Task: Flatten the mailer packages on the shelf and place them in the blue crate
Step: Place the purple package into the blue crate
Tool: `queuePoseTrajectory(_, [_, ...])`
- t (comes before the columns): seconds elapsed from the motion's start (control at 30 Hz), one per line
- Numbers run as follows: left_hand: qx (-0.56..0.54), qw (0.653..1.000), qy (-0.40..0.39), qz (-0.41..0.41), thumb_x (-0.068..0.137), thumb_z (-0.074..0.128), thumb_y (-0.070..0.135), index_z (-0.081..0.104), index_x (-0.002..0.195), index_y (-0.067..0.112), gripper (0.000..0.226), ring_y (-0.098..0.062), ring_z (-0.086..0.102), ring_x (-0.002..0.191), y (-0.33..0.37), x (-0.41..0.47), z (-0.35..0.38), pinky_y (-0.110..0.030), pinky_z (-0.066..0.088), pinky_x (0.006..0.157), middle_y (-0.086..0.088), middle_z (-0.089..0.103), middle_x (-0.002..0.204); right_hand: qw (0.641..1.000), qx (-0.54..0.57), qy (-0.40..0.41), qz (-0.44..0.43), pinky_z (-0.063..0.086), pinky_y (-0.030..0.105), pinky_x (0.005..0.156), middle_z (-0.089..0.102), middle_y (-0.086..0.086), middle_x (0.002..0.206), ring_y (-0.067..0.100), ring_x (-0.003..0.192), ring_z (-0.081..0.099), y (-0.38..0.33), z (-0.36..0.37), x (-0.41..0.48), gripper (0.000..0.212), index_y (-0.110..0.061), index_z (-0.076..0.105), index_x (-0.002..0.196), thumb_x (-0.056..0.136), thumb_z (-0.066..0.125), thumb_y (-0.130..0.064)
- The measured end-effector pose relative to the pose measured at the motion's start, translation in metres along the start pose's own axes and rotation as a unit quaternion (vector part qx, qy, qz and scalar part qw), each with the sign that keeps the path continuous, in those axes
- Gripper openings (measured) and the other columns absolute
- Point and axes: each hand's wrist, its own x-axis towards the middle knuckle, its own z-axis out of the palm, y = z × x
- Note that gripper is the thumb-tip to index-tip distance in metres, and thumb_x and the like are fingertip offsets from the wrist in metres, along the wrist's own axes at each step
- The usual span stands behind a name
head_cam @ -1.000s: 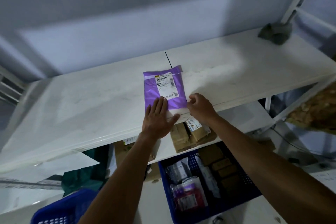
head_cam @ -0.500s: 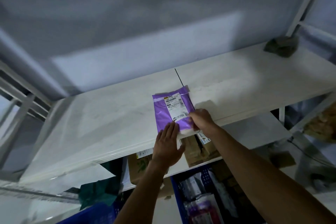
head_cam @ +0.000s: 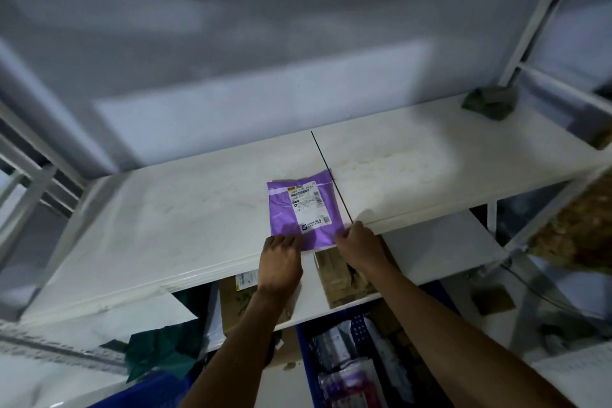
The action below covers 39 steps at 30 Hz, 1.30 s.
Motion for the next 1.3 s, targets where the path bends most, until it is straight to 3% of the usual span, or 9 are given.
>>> queuePoseTrajectory(0.2, [-0.012,0.999,-0.023,-0.038,0.103,0.047,0.021,0.059,0.133,0.016,0.033,-0.025,0.066,0.108,-0.003,0.007,-0.011,-0.034,0.050,0.096,-0.007,0.066,0.124,0.977,0.207,0.015,0.050,0.058,0.034,0.065,0.067,0.009,0.102,0.023,0.085,0.069,0.002,0.009,-0.011,0.025,-0.015,0.052,0.111,0.092,0.066,-0.024])
queuePoseTrajectory(0.43, [-0.143,0.987,0.047,-0.060,0.090,0.066,0.013,0.071,0.106,0.018,0.018,-0.024,0.066,0.086,-0.001,-0.042,-0.008,-0.036,0.056,0.073,-0.004,0.068,0.105,0.940,0.318,-0.109,0.058,0.062,0.042,0.082,0.078,0.006,0.098,0.024,0.091,0.075,0.021,0.004,-0.032,0.026,-0.015,0.071,0.108,0.095,0.065,-0.036])
queuePoseTrajectory(0.6, [-0.179,0.982,0.056,-0.040,0.091,0.065,0.012,0.067,0.109,0.022,0.021,-0.015,0.059,0.095,0.019,-0.086,0.005,-0.031,0.054,0.085,0.004,0.061,0.108,0.890,0.411,-0.149,0.129,0.055,0.050,0.097,0.078,0.008,0.102,0.031,0.102,0.073,0.024,0.015,-0.043,0.023,-0.014,0.071,0.113,0.094,0.067,-0.027])
queuePoseTrajectory(0.7, [-0.204,0.976,0.043,-0.059,0.090,0.060,0.014,0.070,0.098,0.025,0.017,-0.013,0.060,0.094,0.030,-0.102,0.008,-0.030,0.052,0.083,0.008,0.063,0.106,0.915,0.362,-0.136,0.115,0.055,0.053,0.097,0.079,0.006,0.098,0.029,0.098,0.074,0.031,0.022,-0.057,0.013,-0.018,0.072,0.105,0.092,0.068,-0.020])
queuePoseTrajectory(0.8, [-0.308,0.927,0.058,-0.207,0.092,0.056,0.011,0.072,0.097,0.024,0.021,-0.009,0.061,0.087,0.026,-0.117,0.003,-0.018,0.047,0.071,0.009,0.065,0.099,0.924,0.347,-0.118,0.108,0.057,0.050,0.095,0.079,0.003,0.096,0.027,0.096,0.074,0.049,0.023,-0.071,0.014,-0.018,0.073,0.105,0.092,0.069,-0.018])
queuePoseTrajectory(0.9, [-0.431,0.820,0.066,-0.371,0.097,0.058,0.009,0.068,0.102,0.017,0.014,-0.001,0.062,0.080,0.020,-0.124,-0.008,-0.005,0.042,0.060,0.003,0.069,0.097,0.923,0.354,-0.119,0.096,0.058,0.040,0.088,0.079,0.001,0.096,0.023,0.097,0.074,0.069,0.015,-0.090,0.017,-0.015,0.072,0.109,0.093,0.068,-0.012])
queuePoseTrajectory(1.03, [-0.531,0.732,0.032,-0.425,0.093,0.071,0.023,0.056,0.119,0.012,0.032,-0.014,0.063,0.097,0.022,-0.121,-0.014,-0.003,0.045,0.065,-0.005,0.065,0.113,0.937,0.313,-0.134,0.072,0.056,0.025,0.075,0.079,-0.008,0.089,0.009,0.086,0.074,0.088,0.011,-0.109,0.018,-0.018,0.072,0.106,0.094,0.064,-0.006])
queuePoseTrajectory(1.17, [-0.370,0.859,-0.012,-0.355,0.078,0.083,0.044,0.047,0.139,0.012,0.077,-0.023,0.051,0.127,0.020,-0.117,-0.007,-0.041,0.046,0.106,-0.007,0.053,0.137,0.959,0.228,-0.163,0.044,0.054,0.020,0.077,0.076,-0.014,0.096,0.003,0.089,0.071,0.101,0.016,-0.122,0.021,-0.017,0.070,0.116,0.096,0.065,-0.011])
queuePoseTrajectory(1.3, [-0.396,0.875,-0.130,-0.246,0.082,0.079,0.039,0.045,0.139,0.022,0.069,-0.015,0.061,0.112,0.026,-0.108,-0.010,-0.030,0.051,0.090,0.006,0.058,0.125,0.970,0.121,-0.213,-0.001,0.053,0.037,0.097,0.070,0.000,0.120,0.017,0.111,0.066,0.103,0.020,-0.125,0.033,-0.018,0.063,0.130,0.098,0.064,-0.021])
